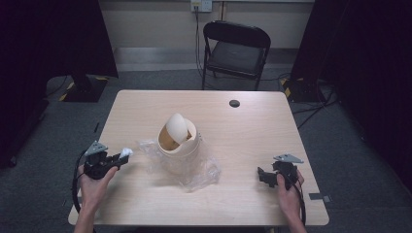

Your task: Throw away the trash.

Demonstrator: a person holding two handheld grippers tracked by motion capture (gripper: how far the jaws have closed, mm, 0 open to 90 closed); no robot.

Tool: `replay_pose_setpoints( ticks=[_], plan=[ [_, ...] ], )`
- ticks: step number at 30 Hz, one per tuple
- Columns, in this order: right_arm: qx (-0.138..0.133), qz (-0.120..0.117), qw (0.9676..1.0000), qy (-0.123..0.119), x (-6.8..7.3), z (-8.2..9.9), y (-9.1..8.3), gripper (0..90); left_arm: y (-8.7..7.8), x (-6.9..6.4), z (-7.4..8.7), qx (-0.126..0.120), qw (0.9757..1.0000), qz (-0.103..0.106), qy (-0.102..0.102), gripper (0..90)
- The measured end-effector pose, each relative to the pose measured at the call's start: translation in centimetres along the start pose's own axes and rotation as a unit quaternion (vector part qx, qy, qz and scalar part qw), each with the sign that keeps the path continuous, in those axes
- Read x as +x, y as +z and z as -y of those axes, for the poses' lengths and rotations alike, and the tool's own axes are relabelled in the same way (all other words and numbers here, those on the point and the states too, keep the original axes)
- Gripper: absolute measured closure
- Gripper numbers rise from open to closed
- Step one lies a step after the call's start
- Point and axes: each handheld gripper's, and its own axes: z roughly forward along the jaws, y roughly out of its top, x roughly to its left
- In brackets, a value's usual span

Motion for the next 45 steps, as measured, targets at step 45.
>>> replay_pose_setpoints(
  ticks=[45],
  plan=[
    [0.0, -0.001, 1.0, 0.0, 0.0, 0.0, 0.0, 11.3, -2.6, -6.4, -5.5, -0.062, 0.9913, 0.087, 0.076, 69.8]
  ],
)
